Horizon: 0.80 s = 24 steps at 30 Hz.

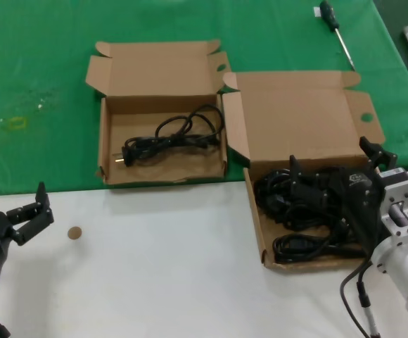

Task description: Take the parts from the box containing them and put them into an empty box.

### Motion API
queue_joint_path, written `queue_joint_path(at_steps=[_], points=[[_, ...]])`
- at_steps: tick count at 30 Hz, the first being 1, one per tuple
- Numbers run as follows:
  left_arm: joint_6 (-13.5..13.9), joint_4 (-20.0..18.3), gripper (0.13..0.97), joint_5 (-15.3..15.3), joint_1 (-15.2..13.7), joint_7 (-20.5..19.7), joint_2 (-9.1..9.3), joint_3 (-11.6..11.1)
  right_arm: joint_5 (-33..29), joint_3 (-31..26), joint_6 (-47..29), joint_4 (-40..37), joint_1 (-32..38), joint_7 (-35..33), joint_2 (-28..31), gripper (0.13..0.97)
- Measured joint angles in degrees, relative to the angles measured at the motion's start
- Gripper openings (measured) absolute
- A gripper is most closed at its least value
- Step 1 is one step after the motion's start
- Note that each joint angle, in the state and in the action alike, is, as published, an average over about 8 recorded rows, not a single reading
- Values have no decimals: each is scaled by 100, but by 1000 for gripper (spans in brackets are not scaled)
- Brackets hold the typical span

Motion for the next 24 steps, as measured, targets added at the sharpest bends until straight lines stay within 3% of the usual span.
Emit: queue_joint_path(at_steps=[24], points=[[0,0,966,0,0,0,0,0,0,0,0,0,0,0,0,966]])
